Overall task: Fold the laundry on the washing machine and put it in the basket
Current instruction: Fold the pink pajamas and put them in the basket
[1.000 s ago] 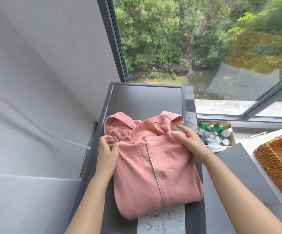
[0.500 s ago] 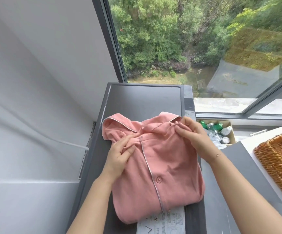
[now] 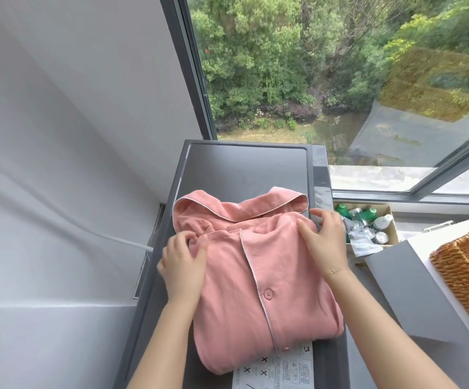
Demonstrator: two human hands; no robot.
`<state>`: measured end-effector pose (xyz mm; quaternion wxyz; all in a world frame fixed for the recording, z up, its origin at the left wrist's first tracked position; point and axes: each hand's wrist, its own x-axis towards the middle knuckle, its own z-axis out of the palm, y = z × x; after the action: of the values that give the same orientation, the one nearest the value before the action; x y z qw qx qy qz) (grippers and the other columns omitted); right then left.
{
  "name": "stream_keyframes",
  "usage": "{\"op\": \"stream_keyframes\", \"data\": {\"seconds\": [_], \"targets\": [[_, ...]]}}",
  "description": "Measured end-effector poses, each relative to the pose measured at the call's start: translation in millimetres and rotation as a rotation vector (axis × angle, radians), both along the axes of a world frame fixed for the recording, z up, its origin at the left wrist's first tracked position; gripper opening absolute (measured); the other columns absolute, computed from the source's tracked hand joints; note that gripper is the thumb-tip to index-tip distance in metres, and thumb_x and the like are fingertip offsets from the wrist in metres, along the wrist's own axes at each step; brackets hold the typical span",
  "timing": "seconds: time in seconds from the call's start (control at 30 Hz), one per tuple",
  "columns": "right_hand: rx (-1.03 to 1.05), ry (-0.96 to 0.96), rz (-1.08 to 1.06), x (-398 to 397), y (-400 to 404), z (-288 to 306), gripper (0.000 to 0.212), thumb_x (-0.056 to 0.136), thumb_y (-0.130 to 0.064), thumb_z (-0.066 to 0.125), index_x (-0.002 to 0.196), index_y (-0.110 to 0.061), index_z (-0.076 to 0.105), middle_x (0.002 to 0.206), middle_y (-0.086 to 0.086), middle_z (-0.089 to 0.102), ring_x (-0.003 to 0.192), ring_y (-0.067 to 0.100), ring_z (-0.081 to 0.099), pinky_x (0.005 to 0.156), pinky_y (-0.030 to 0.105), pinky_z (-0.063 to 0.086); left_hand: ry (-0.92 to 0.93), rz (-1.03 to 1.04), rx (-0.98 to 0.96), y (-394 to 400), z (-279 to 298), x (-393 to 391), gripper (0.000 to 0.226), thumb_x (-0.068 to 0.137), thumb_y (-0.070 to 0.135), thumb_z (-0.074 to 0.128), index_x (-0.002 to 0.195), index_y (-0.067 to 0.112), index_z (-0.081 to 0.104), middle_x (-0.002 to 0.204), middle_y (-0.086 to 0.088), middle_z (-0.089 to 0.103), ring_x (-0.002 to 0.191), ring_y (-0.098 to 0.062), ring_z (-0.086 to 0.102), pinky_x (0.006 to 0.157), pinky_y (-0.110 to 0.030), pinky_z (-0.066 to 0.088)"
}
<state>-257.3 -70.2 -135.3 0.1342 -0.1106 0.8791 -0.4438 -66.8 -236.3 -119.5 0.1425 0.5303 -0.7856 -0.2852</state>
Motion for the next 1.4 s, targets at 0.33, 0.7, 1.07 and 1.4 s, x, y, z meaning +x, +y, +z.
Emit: {"op": "stream_keyframes", "data": {"seconds": [0.33,0.7,1.07,1.4], "targets": [[-0.058,-0.74,0.145,12.7,-3.2,8.8,0.04,0.066,-0.037,0.083,0.091,-0.01,0.069,0.087,0.003,0.072,0.078,0.014,0.065,0.069,0.026,0.052,0.361,0.257,1.042,-5.8,-1.4,25.1,0.045,0.072,0.035,0.081,0.102,0.005,0.066,0.089,-0.006,0.075,0.088,-0.019,0.069,0.081,-0.032,0.053],[-0.536,-0.581,0.173,-27.9,-38.1,92.7,0.061,0.056,-0.014,0.077,0.114,-0.002,0.061,0.112,0.022,0.066,0.101,0.026,0.064,0.091,0.041,0.053,0.787,-0.03,0.79,-36.9,79.6,-30.3,0.027,0.071,0.015,0.075,0.097,0.01,0.07,0.087,-0.002,0.075,0.082,-0.014,0.069,0.074,-0.023,0.054],[-0.397,-0.217,0.361,36.6,36.0,63.5,0.046,0.063,-0.005,0.067,0.102,-0.027,0.061,0.119,-0.008,0.054,0.105,-0.005,0.055,0.088,0.012,0.046,0.583,-0.182,0.552,-4.1,49.9,34.1,0.052,0.058,0.002,0.078,0.103,0.023,0.064,0.089,0.009,0.074,0.082,-0.002,0.068,0.068,-0.013,0.05],[-0.418,-0.296,-0.245,93.7,96.4,1.3,0.042,0.08,0.011,0.041,0.091,-0.021,0.067,0.103,0.002,0.067,0.095,0.016,0.059,0.083,0.022,0.048,0.464,0.16,0.574,7.7,-9.6,106.8,0.03,0.092,-0.004,0.05,0.11,0.016,0.061,0.115,-0.004,0.066,0.11,-0.023,0.06,0.088,-0.031,0.044]]}}
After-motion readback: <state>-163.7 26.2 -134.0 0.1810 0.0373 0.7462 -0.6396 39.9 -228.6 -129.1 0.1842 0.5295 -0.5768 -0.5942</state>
